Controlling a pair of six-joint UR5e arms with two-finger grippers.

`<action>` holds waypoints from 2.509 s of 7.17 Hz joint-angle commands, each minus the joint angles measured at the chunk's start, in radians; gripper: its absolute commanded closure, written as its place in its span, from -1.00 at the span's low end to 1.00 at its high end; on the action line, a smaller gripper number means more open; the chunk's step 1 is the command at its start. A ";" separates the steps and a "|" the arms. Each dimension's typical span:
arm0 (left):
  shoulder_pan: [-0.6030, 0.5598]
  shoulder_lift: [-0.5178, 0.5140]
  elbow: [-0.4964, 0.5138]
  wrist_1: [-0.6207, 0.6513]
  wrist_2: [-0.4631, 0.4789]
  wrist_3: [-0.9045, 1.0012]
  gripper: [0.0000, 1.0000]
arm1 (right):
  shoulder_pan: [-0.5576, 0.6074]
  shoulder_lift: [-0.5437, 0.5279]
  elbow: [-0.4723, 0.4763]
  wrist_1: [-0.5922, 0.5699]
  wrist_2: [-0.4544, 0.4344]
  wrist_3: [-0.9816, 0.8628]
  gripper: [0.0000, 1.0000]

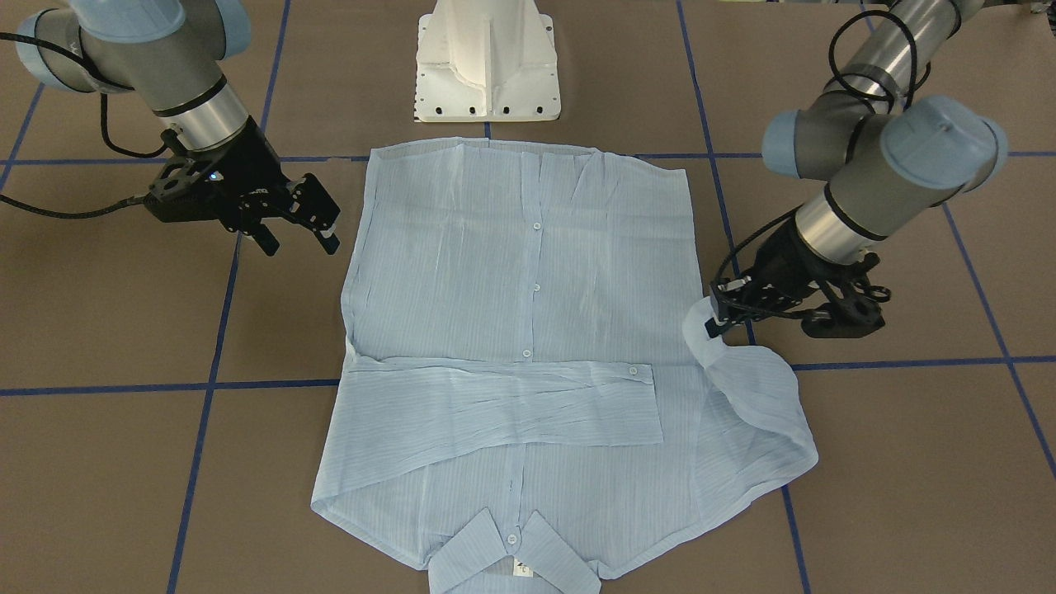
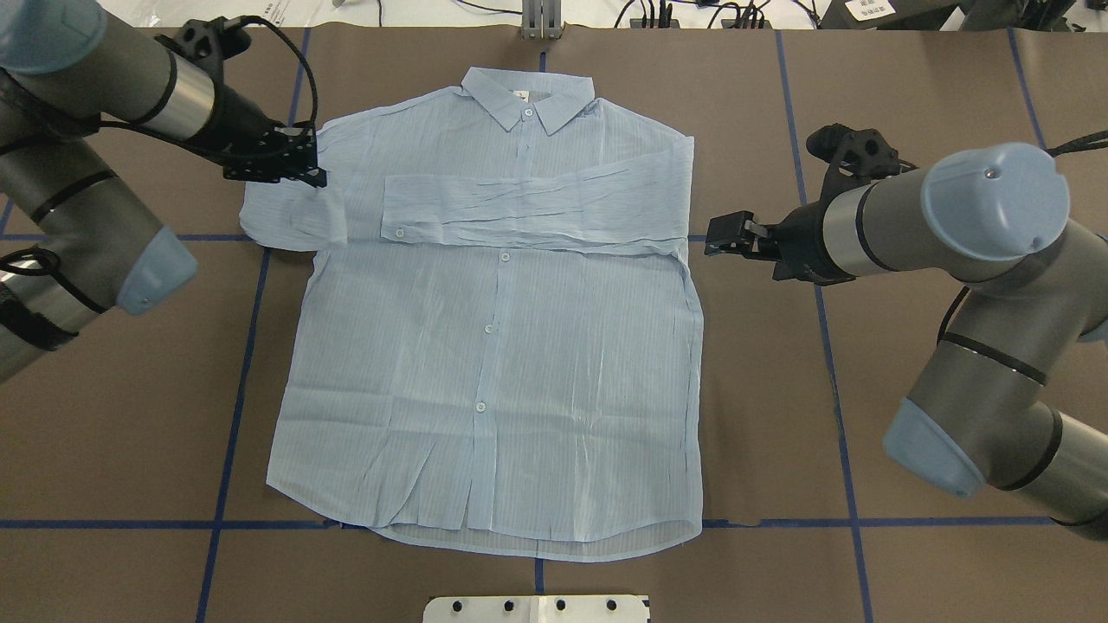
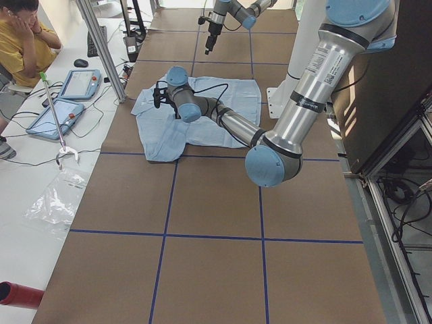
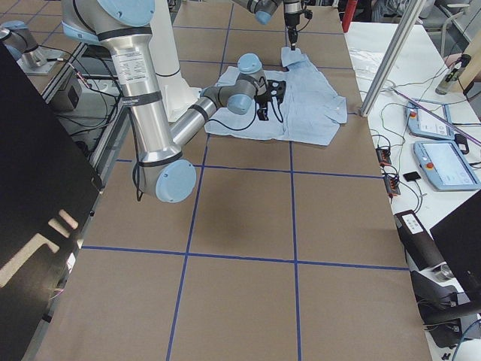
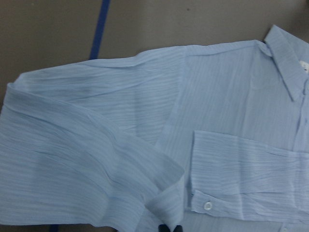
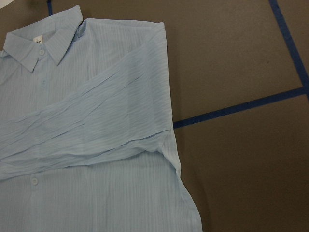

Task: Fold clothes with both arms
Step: 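Carry the sleeve across the shirt front with the left gripper, then release the sleeve and move both grippers to the hem corners nearest the robot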

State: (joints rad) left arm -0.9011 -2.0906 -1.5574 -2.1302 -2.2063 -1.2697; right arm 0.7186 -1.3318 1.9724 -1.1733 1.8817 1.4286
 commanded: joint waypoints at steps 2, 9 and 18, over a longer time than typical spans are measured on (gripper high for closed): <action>0.094 -0.199 0.104 0.019 0.096 -0.105 1.00 | 0.044 -0.090 0.031 0.006 0.005 -0.038 -0.98; 0.189 -0.523 0.438 -0.031 0.244 -0.186 -0.58 | 0.053 -0.162 0.057 0.010 0.000 -0.099 -0.98; 0.168 0.043 -0.268 -0.005 0.181 -0.177 -0.98 | -0.478 -0.064 0.086 -0.124 -0.299 0.541 -0.96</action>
State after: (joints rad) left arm -0.7305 -2.0734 -1.8103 -2.1348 -2.0284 -1.4474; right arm 0.2772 -1.4100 2.0450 -1.2401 1.5920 1.8979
